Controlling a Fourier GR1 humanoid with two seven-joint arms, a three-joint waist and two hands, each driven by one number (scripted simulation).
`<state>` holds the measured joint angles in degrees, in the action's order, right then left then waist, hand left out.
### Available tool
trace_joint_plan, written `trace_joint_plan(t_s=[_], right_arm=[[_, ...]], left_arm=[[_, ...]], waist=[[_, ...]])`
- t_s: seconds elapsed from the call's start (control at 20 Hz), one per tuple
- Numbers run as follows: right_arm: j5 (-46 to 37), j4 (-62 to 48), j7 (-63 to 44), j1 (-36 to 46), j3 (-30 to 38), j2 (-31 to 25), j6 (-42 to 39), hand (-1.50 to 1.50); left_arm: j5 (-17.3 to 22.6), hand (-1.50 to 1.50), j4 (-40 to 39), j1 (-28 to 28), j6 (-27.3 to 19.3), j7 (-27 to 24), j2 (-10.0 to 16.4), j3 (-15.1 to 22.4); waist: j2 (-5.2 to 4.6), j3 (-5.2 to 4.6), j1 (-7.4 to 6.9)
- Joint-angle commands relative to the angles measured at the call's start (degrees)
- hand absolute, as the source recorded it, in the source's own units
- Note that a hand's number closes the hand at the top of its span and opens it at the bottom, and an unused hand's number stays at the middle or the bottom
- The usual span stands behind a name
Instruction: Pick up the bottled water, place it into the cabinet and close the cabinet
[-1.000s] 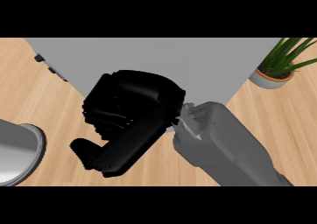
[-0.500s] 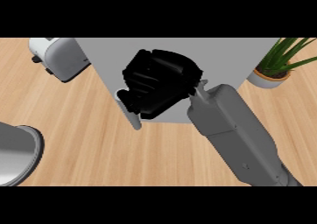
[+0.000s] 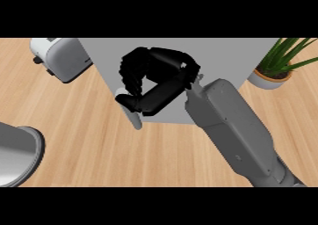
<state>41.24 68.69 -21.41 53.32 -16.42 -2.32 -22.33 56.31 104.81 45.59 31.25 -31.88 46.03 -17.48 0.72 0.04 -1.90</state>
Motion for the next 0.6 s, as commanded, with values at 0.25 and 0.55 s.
trace_joint_plan(t_s=[0.25, 0.55], right_arm=[[-6.64, -6.23, 5.71, 9.8, 9.12, -3.5, 8.44, -1.5], [-7.33, -5.06, 6.12, 10.17, 9.36, -3.12, 9.96, -1.5]], left_arm=[[-0.52, -1.5, 0.0, -1.1, 0.08, 0.67, -1.17, -1.94], [-0.96, -1.5, -0.93, -3.64, 0.26, 2.55, -0.82, -0.92]], waist=[[-1.15, -0.08, -0.43], [-1.43, -0.13, 0.75]])
